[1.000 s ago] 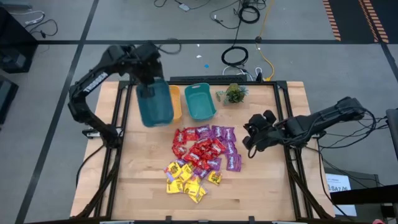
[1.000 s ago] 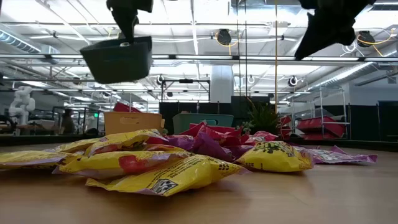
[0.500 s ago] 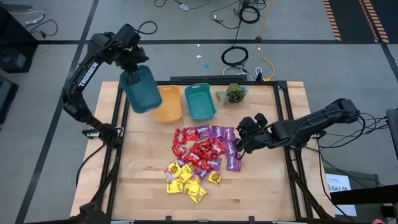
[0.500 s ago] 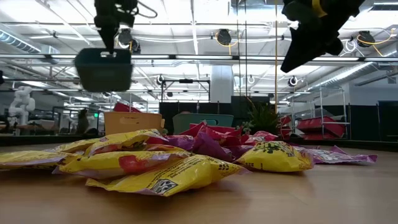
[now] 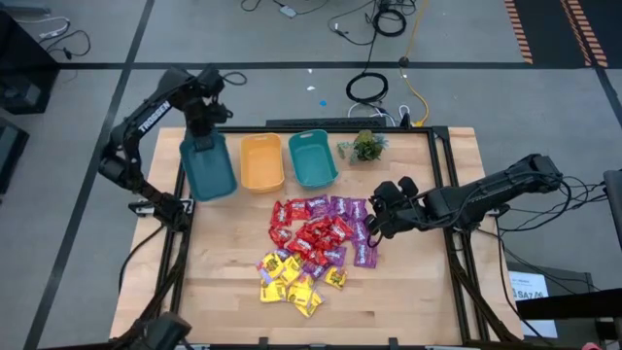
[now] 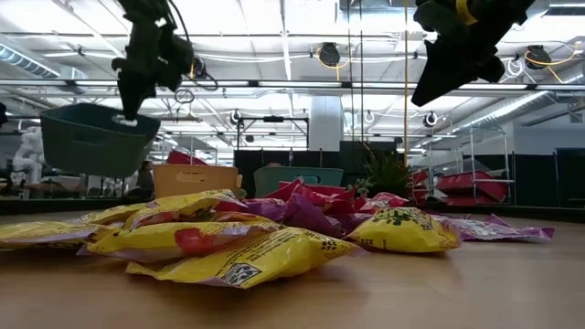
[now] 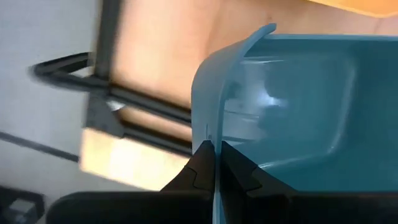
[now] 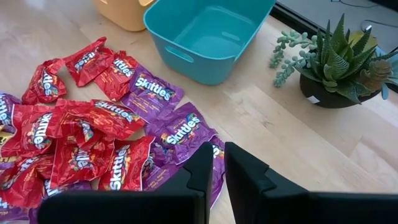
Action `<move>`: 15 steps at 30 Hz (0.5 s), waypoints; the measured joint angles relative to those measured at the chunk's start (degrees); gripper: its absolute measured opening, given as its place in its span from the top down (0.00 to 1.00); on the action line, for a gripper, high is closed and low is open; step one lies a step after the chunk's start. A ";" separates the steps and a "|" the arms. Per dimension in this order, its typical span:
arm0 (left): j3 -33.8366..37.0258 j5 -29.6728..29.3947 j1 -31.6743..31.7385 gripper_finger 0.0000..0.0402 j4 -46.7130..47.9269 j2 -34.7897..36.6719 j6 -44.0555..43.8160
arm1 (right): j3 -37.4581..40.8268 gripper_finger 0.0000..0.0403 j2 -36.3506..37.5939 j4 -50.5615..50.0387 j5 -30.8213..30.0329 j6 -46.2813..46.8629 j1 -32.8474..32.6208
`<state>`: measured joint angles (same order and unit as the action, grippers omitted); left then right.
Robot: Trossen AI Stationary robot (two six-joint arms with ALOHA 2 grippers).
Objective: Sort candy
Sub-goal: Move the blue bin to the top left of the table
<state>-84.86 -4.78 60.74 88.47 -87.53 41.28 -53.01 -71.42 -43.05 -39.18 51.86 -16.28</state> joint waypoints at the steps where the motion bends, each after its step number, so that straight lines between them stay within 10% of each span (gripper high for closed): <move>1: 1.38 0.03 -0.01 0.98 -1.34 0.00 0.00 | 0.00 0.92 0.02 0.00 0.06 -0.05 0.14; 15: 6.16 -1.50 -2.83 0.98 -13.07 -11.07 -3.90 | 0.00 0.92 0.02 2.29 0.26 1.40 0.24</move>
<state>-78.70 -6.28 57.91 75.40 -98.60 37.38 -53.01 -71.40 -40.76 -38.92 53.26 -16.03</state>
